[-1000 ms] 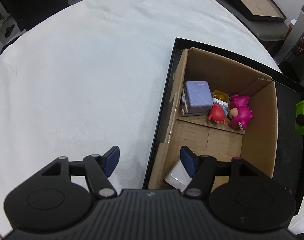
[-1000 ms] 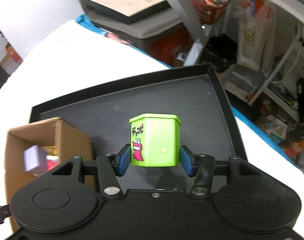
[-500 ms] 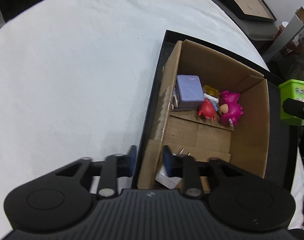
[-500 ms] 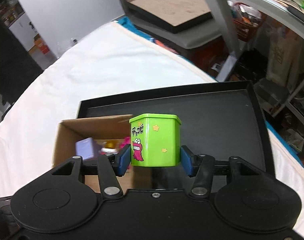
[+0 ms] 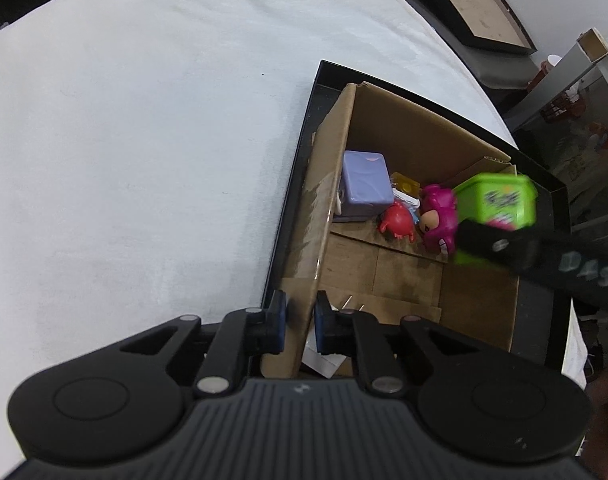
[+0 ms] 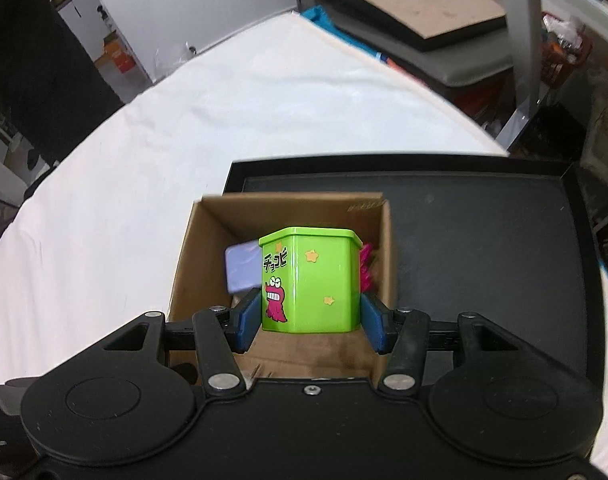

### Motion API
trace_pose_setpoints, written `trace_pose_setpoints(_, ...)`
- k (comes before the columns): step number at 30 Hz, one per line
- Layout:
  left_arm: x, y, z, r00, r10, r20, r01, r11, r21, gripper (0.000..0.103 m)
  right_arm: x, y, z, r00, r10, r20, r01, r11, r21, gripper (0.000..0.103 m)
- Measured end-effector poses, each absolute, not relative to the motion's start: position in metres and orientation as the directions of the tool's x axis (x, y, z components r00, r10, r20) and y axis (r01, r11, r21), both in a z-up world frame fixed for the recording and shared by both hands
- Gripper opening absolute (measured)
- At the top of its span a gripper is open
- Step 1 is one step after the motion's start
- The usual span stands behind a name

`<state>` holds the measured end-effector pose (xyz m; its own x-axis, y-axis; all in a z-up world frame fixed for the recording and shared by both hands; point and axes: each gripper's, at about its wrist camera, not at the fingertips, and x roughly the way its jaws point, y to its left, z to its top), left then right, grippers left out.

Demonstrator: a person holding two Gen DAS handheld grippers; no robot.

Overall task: Organize rigid objects
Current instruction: 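Carry the green cube box into the box and open the right gripper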

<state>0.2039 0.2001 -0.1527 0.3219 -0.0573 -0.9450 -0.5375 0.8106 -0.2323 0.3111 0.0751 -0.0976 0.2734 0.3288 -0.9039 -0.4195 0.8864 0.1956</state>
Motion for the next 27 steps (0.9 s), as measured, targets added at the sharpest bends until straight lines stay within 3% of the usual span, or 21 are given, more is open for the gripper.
trace_pose_setpoints(5,0.203,0.202,-0.155,0.330,-0.073,-0.941,-0.532,0.809,-0.250,0.013,0.307,0.084,-0.119,0.218,0.318,-0.923,-0.387,0.896,0.217,0.051)
trace_pose_setpoints(19,0.205,0.204,-0.153,0.326,-0.085,-0.941,-0.514,0.820,-0.252,0.014,0.308,0.114,-0.148,0.223,0.209,-0.952,-0.402,0.910,0.106,0.052)
trace_pose_setpoints(27,0.204,0.202,-0.145,0.315,-0.058,-0.948,-0.524,0.822,-0.224,0.017,0.315,0.101,-0.132,0.235,0.268,-0.934,-0.363,0.916,0.171,0.057)
